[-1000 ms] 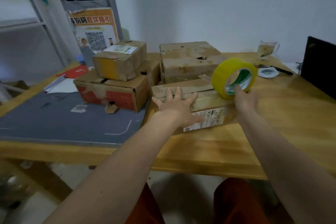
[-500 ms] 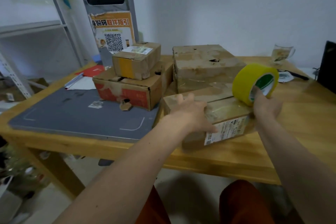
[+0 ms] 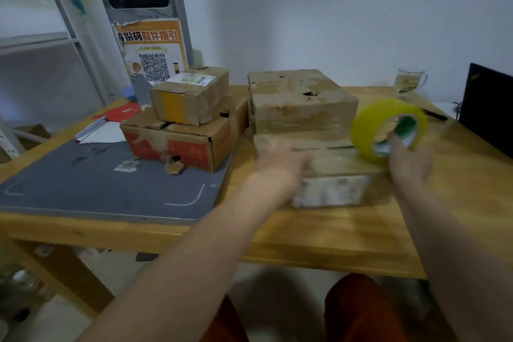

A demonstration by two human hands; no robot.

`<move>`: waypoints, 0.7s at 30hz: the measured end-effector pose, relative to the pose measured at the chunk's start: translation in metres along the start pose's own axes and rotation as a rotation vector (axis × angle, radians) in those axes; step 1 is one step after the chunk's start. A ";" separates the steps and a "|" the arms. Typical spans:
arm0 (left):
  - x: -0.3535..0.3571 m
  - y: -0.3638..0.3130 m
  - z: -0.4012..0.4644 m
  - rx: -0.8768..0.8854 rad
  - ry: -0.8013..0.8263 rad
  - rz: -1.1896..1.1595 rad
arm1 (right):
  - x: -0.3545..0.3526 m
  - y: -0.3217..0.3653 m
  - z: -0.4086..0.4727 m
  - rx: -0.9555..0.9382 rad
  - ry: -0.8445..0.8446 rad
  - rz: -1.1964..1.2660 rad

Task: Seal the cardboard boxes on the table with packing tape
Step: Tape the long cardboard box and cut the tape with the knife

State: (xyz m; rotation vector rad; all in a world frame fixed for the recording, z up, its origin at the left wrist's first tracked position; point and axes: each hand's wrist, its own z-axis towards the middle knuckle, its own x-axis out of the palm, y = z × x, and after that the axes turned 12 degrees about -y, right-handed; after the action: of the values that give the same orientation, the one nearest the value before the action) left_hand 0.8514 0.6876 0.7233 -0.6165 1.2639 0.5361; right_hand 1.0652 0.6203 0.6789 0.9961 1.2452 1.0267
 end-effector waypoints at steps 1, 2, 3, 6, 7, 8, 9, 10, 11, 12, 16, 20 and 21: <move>0.003 0.017 0.009 -0.076 -0.034 -0.028 | 0.002 0.001 -0.018 -0.052 0.031 0.025; 0.009 0.032 0.016 -0.154 -0.082 -0.058 | 0.005 0.001 -0.036 -0.118 0.085 0.058; 0.015 0.044 0.023 -0.222 -0.133 -0.098 | 0.008 -0.001 -0.052 -0.178 0.155 0.094; 0.033 0.063 0.039 -0.340 -0.247 -0.313 | 0.014 -0.006 -0.082 -0.278 0.225 0.151; 0.036 0.066 0.042 -0.357 -0.266 -0.380 | 0.014 -0.007 -0.083 -0.278 0.222 0.166; 0.038 0.067 0.044 -0.363 -0.279 -0.427 | 0.014 -0.007 -0.084 -0.275 0.216 0.183; 0.039 0.068 0.044 -0.364 -0.288 -0.451 | 0.015 -0.008 -0.084 -0.266 0.209 0.195; 0.039 0.067 0.044 -0.362 -0.292 -0.453 | 0.015 -0.009 -0.083 -0.259 0.210 0.200; 0.039 0.066 0.043 -0.359 -0.292 -0.436 | 0.016 -0.009 -0.081 -0.254 0.221 0.201; 0.038 0.064 0.042 -0.353 -0.288 -0.405 | 0.017 -0.010 -0.079 -0.256 0.236 0.197; 0.034 0.057 0.041 -0.329 -0.242 -0.238 | 0.022 -0.011 -0.065 -0.304 0.277 0.127; 0.034 0.044 0.043 -0.227 -0.190 0.159 | 0.030 -0.004 -0.040 -0.240 0.342 0.099; 0.033 0.040 0.044 -0.187 -0.183 0.233 | 0.032 -0.001 -0.033 -0.220 0.364 0.106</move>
State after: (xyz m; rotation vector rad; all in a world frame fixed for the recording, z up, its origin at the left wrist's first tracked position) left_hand 0.8628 0.7481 0.6942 -0.5645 1.1252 0.8924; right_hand 1.0340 0.6516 0.6680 0.7301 1.3463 1.4416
